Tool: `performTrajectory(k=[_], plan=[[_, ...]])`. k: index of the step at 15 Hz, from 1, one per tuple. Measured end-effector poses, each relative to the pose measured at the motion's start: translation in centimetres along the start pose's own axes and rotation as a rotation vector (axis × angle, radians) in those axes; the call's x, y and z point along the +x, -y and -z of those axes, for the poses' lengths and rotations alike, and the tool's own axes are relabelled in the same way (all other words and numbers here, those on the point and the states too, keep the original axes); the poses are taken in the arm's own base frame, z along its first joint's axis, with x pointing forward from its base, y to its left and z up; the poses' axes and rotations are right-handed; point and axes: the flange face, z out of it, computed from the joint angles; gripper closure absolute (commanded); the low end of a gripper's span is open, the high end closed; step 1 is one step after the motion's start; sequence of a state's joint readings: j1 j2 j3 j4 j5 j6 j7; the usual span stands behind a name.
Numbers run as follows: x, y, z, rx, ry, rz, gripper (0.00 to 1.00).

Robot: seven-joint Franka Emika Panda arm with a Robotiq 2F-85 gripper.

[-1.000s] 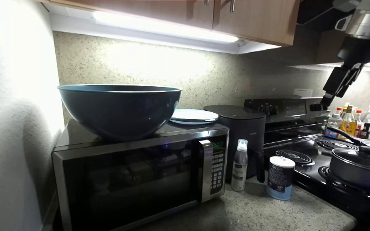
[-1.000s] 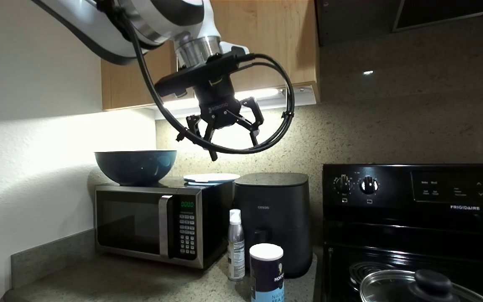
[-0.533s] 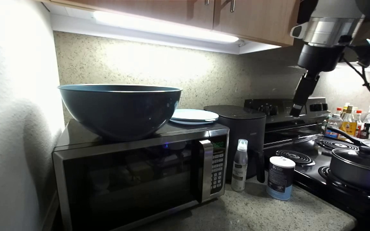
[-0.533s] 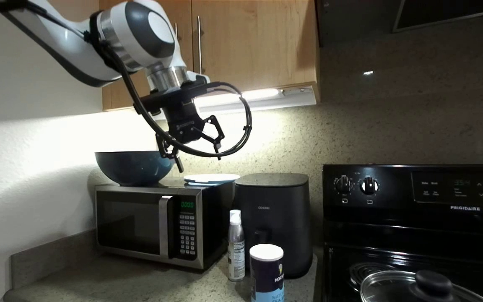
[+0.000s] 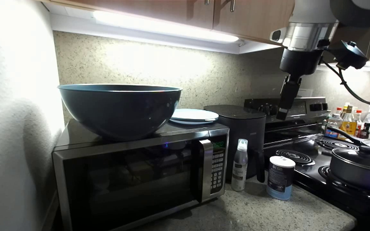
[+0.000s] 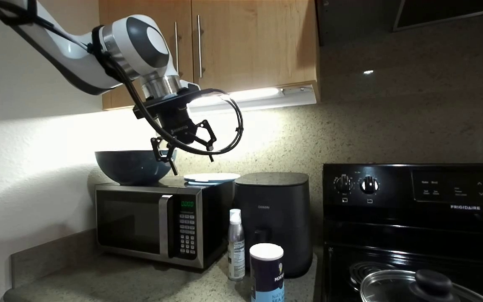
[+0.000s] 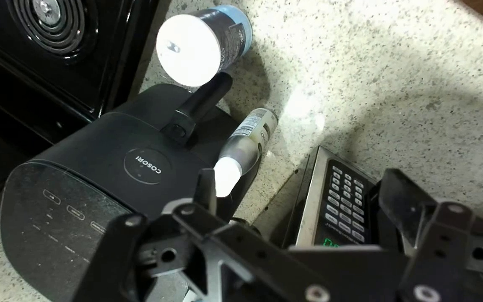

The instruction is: Put the bowl on top of the airfryer

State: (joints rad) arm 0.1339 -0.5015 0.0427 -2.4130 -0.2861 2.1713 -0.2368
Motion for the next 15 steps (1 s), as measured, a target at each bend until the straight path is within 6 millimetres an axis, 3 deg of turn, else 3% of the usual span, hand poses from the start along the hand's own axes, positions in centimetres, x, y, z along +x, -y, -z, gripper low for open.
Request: performTrajectory(k=[4, 11, 15], plan=[[0.7, 1.1, -0.2, -0.001, 0.007, 0.027, 0.00], [8.7, 7.7, 1.1, 0.010, -0.038, 0.261, 0.00], [10.7, 7.8, 0.6, 0.002, -0.033, 0.286, 0.00]])
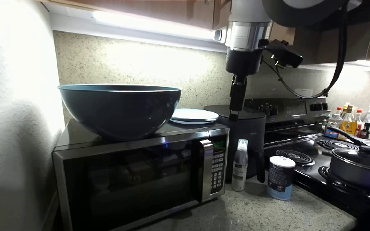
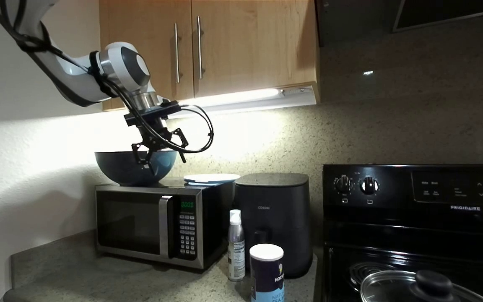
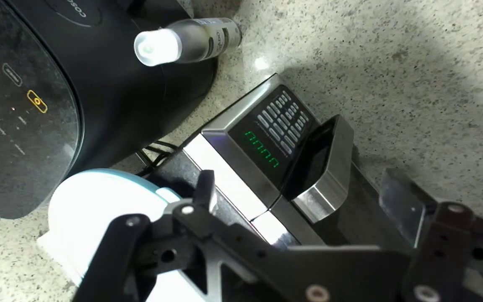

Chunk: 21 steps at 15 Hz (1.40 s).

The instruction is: Put the bowl on top of the airfryer

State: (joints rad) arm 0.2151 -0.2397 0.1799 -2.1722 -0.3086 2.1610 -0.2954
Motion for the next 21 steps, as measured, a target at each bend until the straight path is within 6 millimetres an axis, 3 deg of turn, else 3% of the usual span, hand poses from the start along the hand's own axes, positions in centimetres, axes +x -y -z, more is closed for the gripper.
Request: performTrajectory(k=[6, 11, 14, 16, 21], plan=[[0.9, 0.3, 0.8, -0.015, -0.027, 0.008, 0.00], [4.9, 2.2, 6.6, -0.058, -0.259, 0.049, 0.00], [5.9, 1.0, 9.0, -0.086, -0.405, -0.037, 0.00], [5.8, 0.1, 9.2, -0.091, -0.437, -0.099, 0.00], [6.0, 0.4, 9.2, -0.089, -0.437, -0.093, 0.00]])
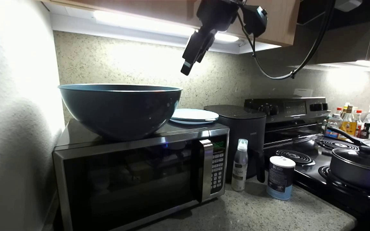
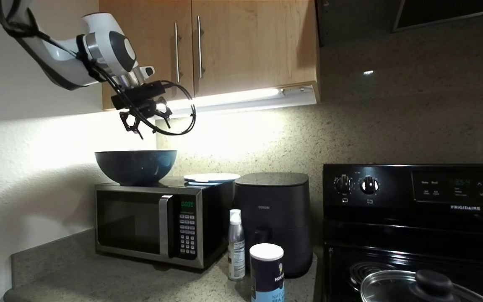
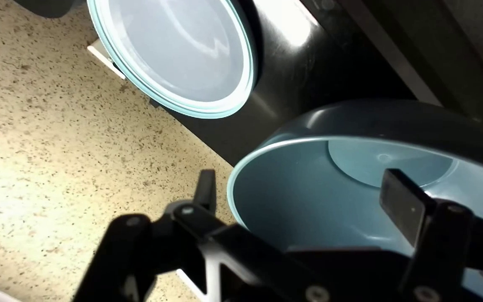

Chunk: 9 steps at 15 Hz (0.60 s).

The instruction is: Put the bowl on top of the airfryer

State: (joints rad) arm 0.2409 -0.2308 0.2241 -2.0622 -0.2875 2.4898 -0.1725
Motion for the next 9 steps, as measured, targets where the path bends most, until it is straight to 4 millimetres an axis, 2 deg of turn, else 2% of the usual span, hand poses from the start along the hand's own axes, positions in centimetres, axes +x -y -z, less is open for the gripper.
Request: performTrajectory(k=[4, 9], plan=[[0.4, 0.4, -1.2, 0.120, -0.008, -0.129, 0.00], [0.6, 0.3, -5.7, 0.183, 0.043, -0.240, 0.00]])
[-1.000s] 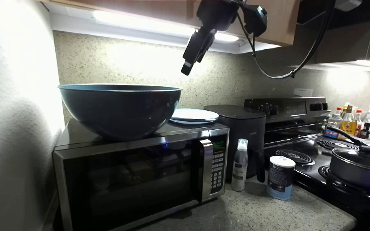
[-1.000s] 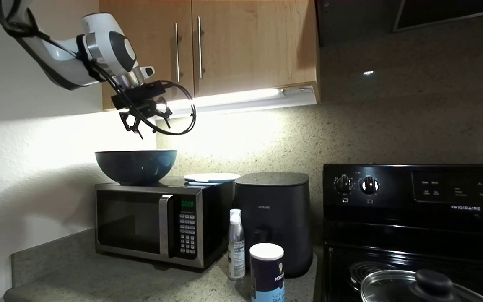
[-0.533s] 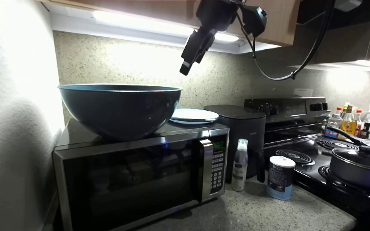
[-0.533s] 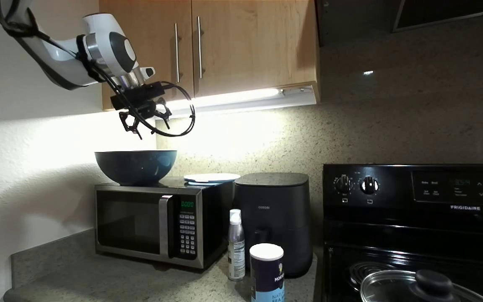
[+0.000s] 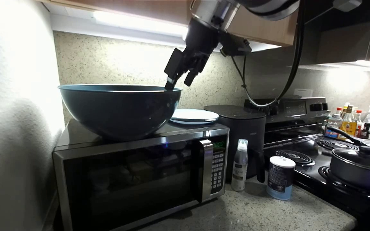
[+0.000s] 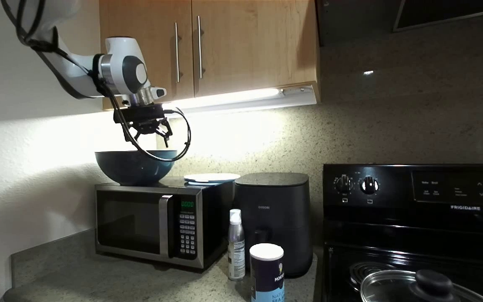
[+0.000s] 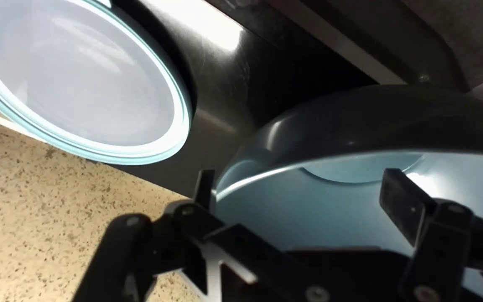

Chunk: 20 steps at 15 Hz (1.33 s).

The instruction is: Put the bowl on top of the airfryer

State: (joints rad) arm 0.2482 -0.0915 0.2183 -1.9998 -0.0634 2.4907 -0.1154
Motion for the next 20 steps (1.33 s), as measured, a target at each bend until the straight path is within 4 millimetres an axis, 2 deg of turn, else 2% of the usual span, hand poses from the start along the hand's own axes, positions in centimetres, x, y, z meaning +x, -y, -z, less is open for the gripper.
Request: performTrajectory(k=[3, 6, 7, 8, 18, 20], plan=[[0.0, -0.7, -2.6, -0.003, 0.040, -0.067, 0.00], [0.2, -0.9, -3.1, -0.002, 0.044, -0.079, 0.00], [0.2, -0.8, -3.2, 0.003, 0.044, -0.081, 0.25], [0.2, -0.7, -3.2, 0.007, 0.045, -0.082, 0.27], [0.1, -0.6, -3.6, 0.007, 0.050, -0.079, 0.92], [0.1, -0.8, -3.3, -0.007, 0.046, -0.073, 0.95]])
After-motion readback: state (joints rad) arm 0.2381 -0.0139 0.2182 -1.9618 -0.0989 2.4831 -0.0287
